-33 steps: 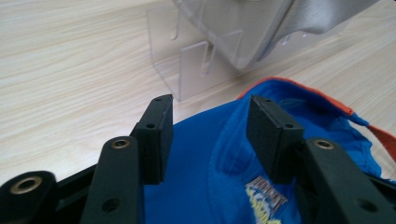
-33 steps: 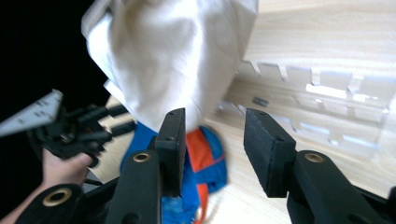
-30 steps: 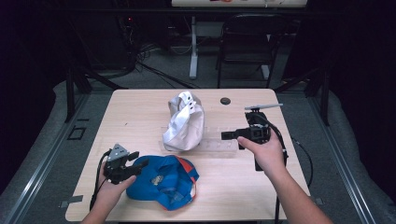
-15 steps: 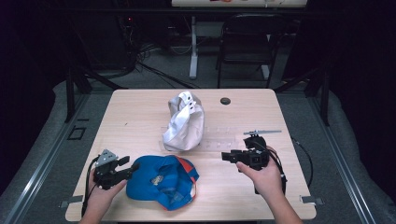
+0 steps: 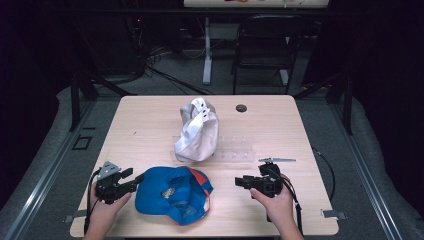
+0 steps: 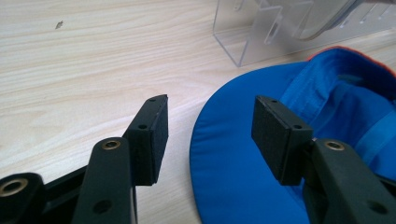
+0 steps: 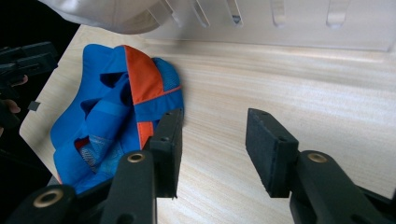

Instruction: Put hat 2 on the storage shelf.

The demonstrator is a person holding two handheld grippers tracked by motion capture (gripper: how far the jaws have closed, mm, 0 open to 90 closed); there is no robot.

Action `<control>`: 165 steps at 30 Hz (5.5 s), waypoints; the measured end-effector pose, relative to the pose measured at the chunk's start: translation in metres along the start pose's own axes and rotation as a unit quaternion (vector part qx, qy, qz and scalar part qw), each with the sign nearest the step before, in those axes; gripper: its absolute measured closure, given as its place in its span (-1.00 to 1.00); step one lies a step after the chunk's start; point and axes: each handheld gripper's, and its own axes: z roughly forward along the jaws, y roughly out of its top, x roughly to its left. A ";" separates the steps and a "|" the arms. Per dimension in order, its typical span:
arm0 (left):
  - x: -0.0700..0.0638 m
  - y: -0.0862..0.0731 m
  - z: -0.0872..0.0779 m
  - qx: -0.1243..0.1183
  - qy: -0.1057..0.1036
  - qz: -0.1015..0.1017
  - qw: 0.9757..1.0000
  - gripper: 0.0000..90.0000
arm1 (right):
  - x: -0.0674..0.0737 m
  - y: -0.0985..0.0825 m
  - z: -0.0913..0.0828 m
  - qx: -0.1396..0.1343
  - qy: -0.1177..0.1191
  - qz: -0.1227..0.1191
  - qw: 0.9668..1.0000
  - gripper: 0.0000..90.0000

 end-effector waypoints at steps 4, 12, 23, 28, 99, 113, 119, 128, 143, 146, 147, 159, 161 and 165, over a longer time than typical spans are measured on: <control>0.001 -0.002 0.000 0.003 0.001 -0.001 1.000 0.04 | -0.002 -0.007 0.006 0.006 0.006 0.004 1.000 0.22; -0.001 -0.007 -0.001 0.000 0.006 0.003 1.000 0.04 | 0.002 -0.015 0.020 0.015 0.041 -0.004 0.999 0.21; -0.001 -0.016 -0.008 0.006 0.015 0.006 1.000 0.04 | 0.014 -0.017 0.050 0.080 0.094 0.011 0.992 0.20; 0.002 -0.022 -0.016 0.012 0.029 0.001 1.000 0.04 | 0.022 -0.019 0.070 0.124 0.113 0.014 0.986 0.22; -0.007 -0.007 0.005 0.002 0.001 0.017 1.000 0.04 | -0.006 0.002 -0.008 0.068 0.113 0.117 0.984 0.72; -0.003 -0.006 0.002 -0.005 0.004 0.012 1.000 0.06 | -0.004 0.030 -0.040 0.056 0.184 0.162 0.968 0.72; -0.002 -0.006 0.003 -0.004 0.000 0.010 1.000 0.07 | 0.003 0.048 -0.047 0.049 0.259 0.187 0.946 0.72; 0.000 -0.006 0.002 -0.006 0.000 0.009 1.000 0.08 | 0.021 0.073 -0.053 0.037 0.331 0.207 0.920 0.73; 0.000 -0.006 0.001 -0.003 0.000 0.010 1.000 0.08 | 0.028 0.089 -0.074 0.014 0.319 0.214 0.923 0.73; 0.000 -0.006 0.001 -0.002 0.000 0.012 1.000 0.08 | 0.025 0.092 -0.085 0.005 0.307 0.214 0.927 0.73; 0.000 -0.006 0.001 -0.002 0.000 0.012 1.000 0.08 | 0.025 0.092 -0.085 0.005 0.307 0.214 0.927 0.73; -0.001 -0.006 0.002 -0.004 0.000 0.013 1.000 0.08 | 0.016 0.112 -0.114 -0.030 0.279 0.231 0.932 0.73; 0.000 -0.006 0.001 -0.001 0.001 0.014 1.000 0.08 | 0.014 0.116 -0.117 -0.036 0.276 0.232 0.932 0.73; 0.000 -0.005 0.001 -0.002 0.001 0.015 1.000 0.08 | 0.014 0.125 -0.123 -0.053 0.265 0.237 0.933 0.73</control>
